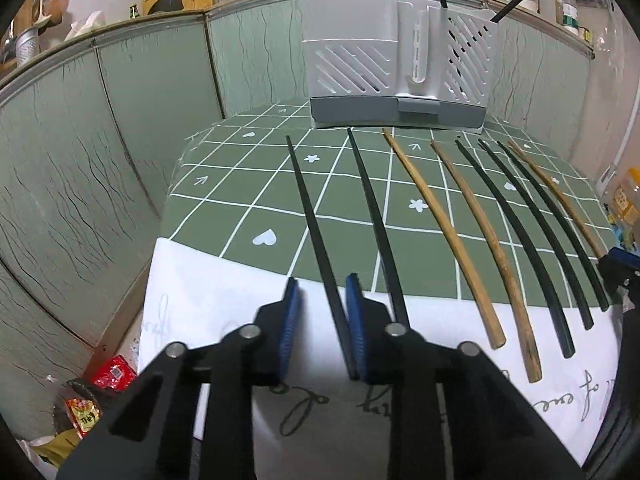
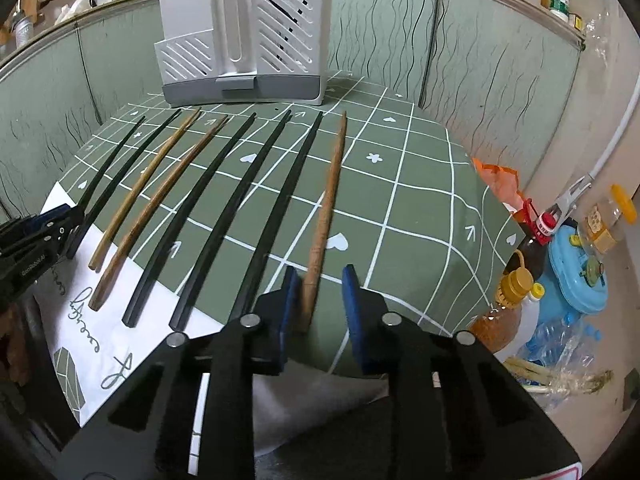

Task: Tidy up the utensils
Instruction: 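Grasp a black chopstick with the left tool while the right tool grasps a wooden chopstick, then lift the black chopstick with the left tool while the right tool carries the wooden chopstick toward the holder, then lower the black chopstick into the holder and open the left tool while the right tool releases the wooden one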

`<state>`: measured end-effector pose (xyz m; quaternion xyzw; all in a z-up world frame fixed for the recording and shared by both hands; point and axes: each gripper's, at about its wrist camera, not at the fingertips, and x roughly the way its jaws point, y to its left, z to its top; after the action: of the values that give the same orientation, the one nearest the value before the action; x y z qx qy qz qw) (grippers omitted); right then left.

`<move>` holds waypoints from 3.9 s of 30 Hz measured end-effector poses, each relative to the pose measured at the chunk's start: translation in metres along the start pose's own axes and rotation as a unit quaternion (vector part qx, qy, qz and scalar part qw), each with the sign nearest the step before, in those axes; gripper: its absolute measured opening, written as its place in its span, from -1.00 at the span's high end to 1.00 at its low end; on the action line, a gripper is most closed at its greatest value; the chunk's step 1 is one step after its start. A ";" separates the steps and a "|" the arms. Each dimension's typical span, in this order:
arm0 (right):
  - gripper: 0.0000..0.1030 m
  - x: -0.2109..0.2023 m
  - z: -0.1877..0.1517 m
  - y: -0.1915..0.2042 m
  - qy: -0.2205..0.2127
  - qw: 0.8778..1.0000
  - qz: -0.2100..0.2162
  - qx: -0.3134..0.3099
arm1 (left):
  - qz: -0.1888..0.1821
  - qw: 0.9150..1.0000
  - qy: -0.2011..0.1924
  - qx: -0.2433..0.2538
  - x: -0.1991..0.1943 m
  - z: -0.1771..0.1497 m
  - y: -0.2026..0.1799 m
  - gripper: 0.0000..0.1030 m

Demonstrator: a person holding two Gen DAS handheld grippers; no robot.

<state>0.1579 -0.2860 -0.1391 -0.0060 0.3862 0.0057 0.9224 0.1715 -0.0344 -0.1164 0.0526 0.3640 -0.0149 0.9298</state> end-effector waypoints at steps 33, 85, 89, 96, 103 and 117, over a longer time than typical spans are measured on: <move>0.88 -0.035 0.011 -0.019 -0.041 0.998 0.034 0.039 | -0.037 0.998 -0.032 -0.045 -0.041 0.022 0.030 0.85; 0.88 -0.180 0.190 -0.037 -0.180 0.979 0.095 -0.009 | -0.146 0.981 -0.121 0.031 -0.129 0.177 0.041 0.85; 0.88 -0.186 0.213 -0.041 -0.185 0.976 0.113 -0.008 | -0.178 0.975 -0.124 0.054 -0.133 0.198 0.024 0.85; 0.88 -0.191 0.253 -0.041 -0.192 0.973 0.126 -0.025 | -0.221 0.961 -0.140 0.092 -0.137 0.237 -0.006 0.85; 0.88 -0.181 0.295 -0.055 -0.203 0.968 0.143 -0.024 | -0.250 0.947 -0.164 0.114 -0.138 0.288 -0.031 0.85; 0.88 -0.116 0.349 -0.071 -0.192 0.968 0.158 -0.040 | -0.298 0.934 -0.154 0.128 -0.071 0.352 -0.047 0.85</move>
<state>0.3267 -0.3521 0.1890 0.0196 0.1973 0.1675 0.9657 0.3543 -0.1201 0.1845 0.0573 0.2106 -0.3451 0.9128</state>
